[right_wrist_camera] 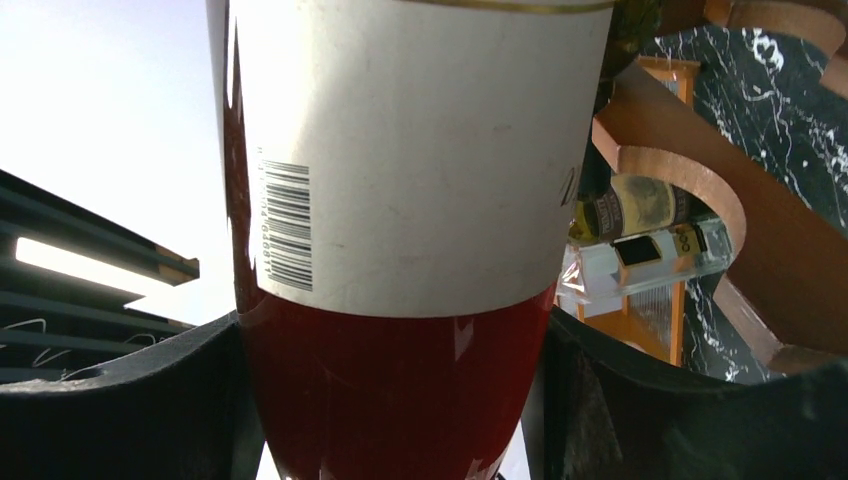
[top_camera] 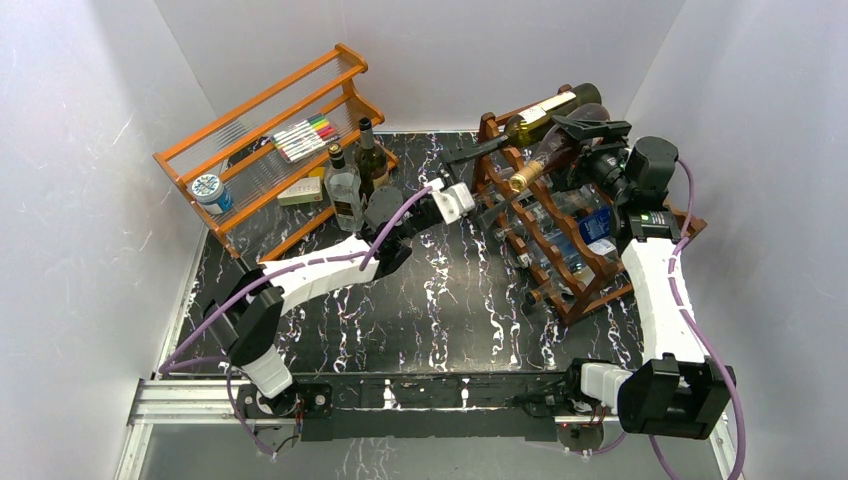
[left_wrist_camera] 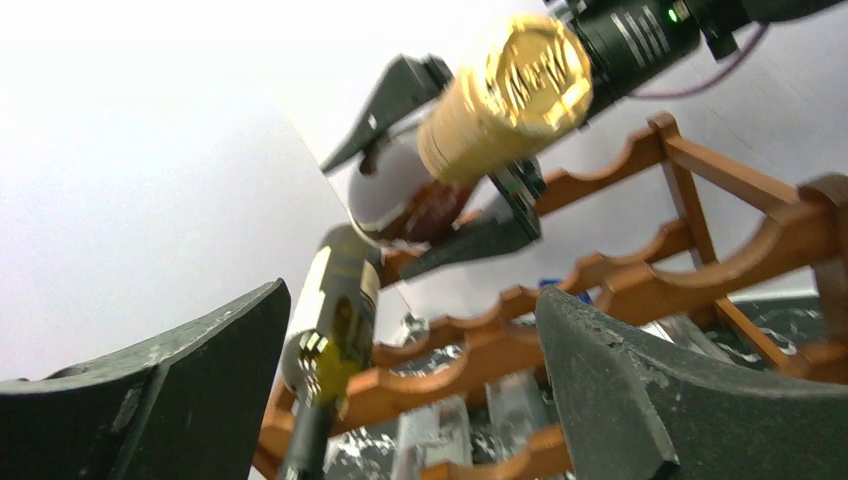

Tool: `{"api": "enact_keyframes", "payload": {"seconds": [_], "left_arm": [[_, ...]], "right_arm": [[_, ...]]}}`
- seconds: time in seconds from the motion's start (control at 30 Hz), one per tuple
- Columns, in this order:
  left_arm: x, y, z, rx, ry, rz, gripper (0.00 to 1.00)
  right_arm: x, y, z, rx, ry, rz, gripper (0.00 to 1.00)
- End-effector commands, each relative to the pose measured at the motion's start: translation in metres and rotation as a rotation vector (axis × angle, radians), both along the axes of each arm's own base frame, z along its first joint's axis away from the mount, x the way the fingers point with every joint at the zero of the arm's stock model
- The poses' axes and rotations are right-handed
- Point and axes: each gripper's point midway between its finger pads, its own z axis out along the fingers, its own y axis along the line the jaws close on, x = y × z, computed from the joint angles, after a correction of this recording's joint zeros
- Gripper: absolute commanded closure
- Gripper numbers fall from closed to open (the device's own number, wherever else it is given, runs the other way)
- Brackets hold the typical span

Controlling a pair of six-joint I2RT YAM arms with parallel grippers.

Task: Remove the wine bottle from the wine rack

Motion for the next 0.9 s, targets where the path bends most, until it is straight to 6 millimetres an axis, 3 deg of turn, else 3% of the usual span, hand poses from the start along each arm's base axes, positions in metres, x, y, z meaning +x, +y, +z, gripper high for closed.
{"api": "enact_keyframes", "payload": {"seconds": [0.0,0.3,0.47,0.67,0.87], "left_arm": [[-0.024,-0.005,0.059,-0.123,-0.155,-0.063,0.13],[-0.048,-0.021,0.068,-0.130,-0.208,-0.112,0.26],[-0.057,-0.011,0.094,-0.195,-0.255,-0.100,0.27],[-0.060,-0.008,0.104,-0.211,-0.291,-0.077,0.28],[-0.070,0.005,0.120,-0.240,-0.327,-0.040,0.41]], "right_arm": [[-0.050,0.022,0.146,0.031,-0.481,0.105,0.79],[-0.059,0.048,0.155,0.061,-0.460,0.196,0.79],[-0.065,0.056,0.159,0.064,-0.456,0.226,0.80],[-0.069,0.067,0.162,0.080,-0.446,0.260,0.81],[-0.073,0.081,0.156,0.094,-0.415,0.311,0.81]]}}
